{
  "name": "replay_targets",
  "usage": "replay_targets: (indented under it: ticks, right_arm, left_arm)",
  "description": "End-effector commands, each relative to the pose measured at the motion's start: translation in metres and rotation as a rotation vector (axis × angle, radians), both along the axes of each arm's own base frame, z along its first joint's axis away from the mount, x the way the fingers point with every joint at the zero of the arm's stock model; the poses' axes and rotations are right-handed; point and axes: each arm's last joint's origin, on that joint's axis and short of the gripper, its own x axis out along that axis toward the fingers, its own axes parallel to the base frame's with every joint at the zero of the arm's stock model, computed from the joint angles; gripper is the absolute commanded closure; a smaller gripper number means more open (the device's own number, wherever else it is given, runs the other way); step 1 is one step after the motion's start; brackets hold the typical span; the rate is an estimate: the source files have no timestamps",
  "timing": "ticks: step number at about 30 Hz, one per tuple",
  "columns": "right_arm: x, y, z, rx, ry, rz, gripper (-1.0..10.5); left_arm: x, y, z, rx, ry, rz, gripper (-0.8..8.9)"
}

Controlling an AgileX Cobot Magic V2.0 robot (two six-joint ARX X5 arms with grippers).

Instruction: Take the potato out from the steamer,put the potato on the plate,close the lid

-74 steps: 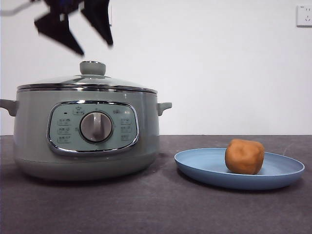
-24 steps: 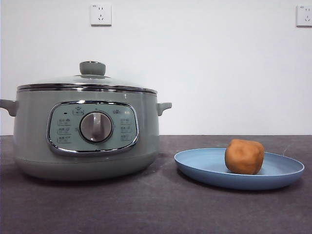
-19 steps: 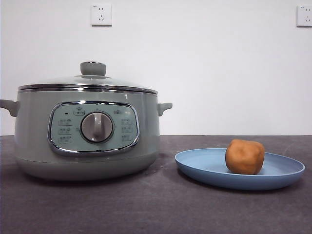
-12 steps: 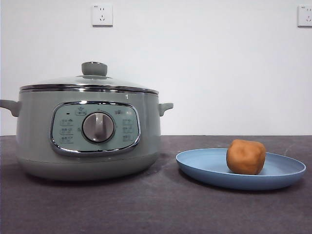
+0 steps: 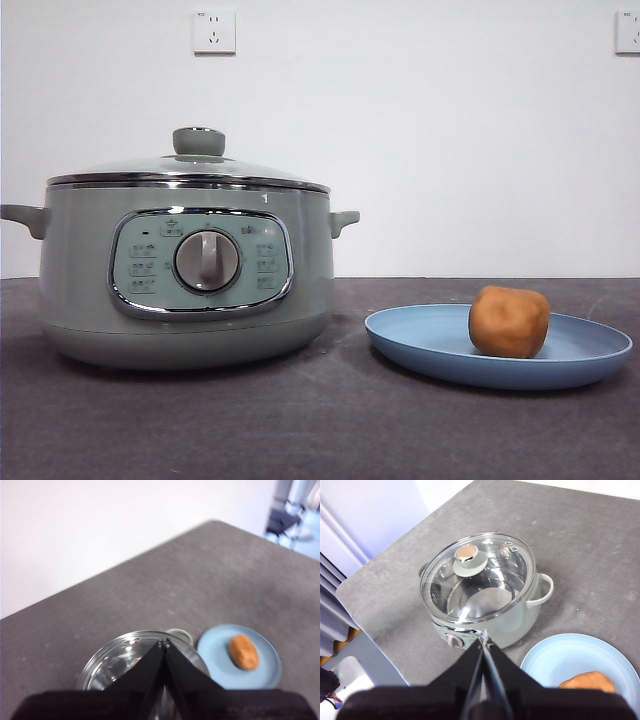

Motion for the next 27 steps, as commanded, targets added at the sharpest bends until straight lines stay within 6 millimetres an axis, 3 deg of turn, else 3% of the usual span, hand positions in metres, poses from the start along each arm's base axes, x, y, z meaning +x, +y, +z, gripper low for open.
replay_targets:
  ticks: [1,7,10,13,19,27]
  right_arm:
    - [0.0,0.0,0.0,-0.001,-0.007,0.003,9.5]
    - [0.0,0.0,0.0,-0.001,-0.006,0.004,9.5]
    - [0.0,0.0,0.0,-0.001,-0.006,0.004,9.5]
    - [0.0,0.0,0.0,-0.001,-0.007,0.003,9.5]
    - [0.0,0.0,0.0,-0.001,-0.006,0.004,9.5]
    - [0.0,0.0,0.0,-0.001,-0.006,0.004,9.5]
  left_arm:
    - [-0.006,0.008,-0.051,-0.099,0.034,0.073,8.16]
    - [-0.03,0.026,-0.147,-0.21,-0.093,0.19,8.16]
    - [-0.041,0.033,-0.187,-0.224,-0.135,0.237,8.15]
    - [-0.05,0.037,-0.216,-0.227,-0.154,0.267,8.14]
    - [-0.057,0.041,-0.252,-0.236,-0.199,0.305,8.13]
    - [-0.052,0.041,-0.282,-0.279,-0.267,0.312,8.13]
